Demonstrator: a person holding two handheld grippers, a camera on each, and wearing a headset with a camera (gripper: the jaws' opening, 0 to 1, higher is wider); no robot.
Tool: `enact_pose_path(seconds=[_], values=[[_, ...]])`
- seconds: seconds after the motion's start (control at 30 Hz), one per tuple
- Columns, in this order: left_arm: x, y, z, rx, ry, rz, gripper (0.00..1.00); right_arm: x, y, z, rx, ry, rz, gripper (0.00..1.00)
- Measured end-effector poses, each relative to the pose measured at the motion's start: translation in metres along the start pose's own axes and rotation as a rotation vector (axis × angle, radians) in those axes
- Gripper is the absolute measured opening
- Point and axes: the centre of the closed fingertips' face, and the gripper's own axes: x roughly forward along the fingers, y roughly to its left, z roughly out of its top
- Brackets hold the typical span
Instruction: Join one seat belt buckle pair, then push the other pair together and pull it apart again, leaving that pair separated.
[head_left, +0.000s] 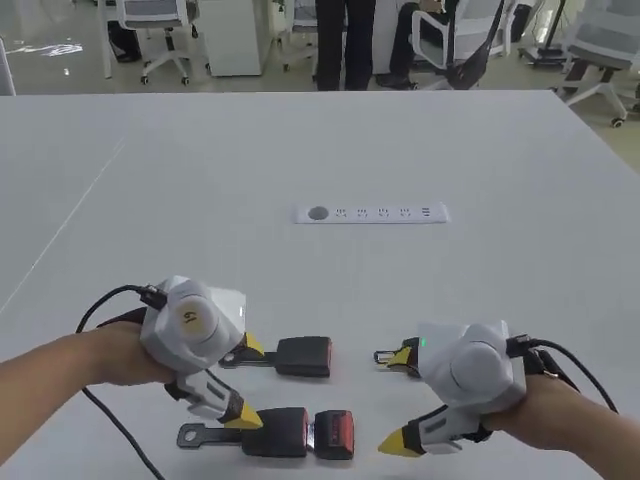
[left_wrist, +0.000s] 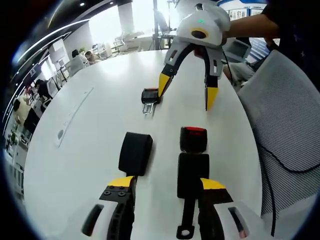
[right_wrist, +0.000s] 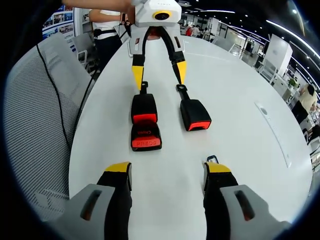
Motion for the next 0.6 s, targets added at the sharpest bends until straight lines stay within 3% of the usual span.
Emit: enact_pose_path(seconds=[0.27,0.6], values=[[0.007,0.023,0.003,0.002,-0.006,0.014,0.51,-0.009,-0.017,-0.010,0.027,-0.008,-0.032,0.56],[0.012,0.040,0.014,-0.009,-0.015,0.035,0.51,-0.022,-0.043,-0.025,0.012,-0.020,-0.081,0.51]])
